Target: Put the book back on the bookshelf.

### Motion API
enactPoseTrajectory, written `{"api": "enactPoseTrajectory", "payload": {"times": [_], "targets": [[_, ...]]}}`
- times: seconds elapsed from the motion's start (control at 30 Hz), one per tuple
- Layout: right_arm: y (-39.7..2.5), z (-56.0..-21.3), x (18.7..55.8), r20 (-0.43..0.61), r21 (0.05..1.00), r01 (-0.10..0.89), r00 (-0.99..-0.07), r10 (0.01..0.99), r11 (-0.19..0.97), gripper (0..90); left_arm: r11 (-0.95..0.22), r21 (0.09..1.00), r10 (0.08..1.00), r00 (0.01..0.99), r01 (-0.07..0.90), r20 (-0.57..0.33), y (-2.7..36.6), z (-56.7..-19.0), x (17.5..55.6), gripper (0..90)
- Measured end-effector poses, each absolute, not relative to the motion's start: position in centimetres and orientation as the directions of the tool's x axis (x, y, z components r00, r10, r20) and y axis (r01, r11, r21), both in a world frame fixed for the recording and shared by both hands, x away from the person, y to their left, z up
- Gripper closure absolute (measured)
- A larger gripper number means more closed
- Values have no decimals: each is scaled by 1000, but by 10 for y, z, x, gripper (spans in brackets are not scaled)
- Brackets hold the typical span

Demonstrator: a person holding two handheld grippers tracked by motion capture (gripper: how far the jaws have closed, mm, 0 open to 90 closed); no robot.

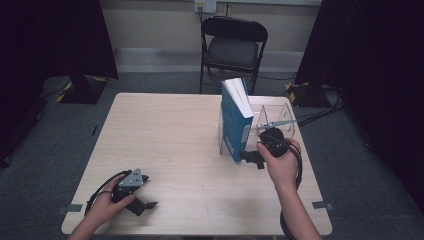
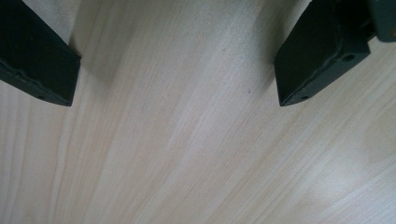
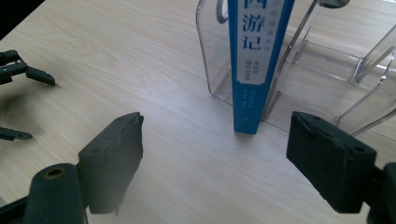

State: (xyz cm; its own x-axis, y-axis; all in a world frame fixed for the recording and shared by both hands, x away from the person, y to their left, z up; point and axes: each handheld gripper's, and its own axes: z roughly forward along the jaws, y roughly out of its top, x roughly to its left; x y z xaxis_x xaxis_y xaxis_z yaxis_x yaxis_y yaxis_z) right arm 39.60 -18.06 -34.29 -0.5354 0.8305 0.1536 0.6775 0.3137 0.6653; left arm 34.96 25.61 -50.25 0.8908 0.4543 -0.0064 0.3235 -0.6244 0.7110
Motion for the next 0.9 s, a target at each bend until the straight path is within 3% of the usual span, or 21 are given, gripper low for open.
{"api": "enactPoseTrajectory", "payload": {"times": [0.9], "targets": [[-199, -383, 389, 170, 613, 730, -495, 852, 302, 186, -625, 710, 454, 891, 324, -7, 256, -502, 350, 0]]}}
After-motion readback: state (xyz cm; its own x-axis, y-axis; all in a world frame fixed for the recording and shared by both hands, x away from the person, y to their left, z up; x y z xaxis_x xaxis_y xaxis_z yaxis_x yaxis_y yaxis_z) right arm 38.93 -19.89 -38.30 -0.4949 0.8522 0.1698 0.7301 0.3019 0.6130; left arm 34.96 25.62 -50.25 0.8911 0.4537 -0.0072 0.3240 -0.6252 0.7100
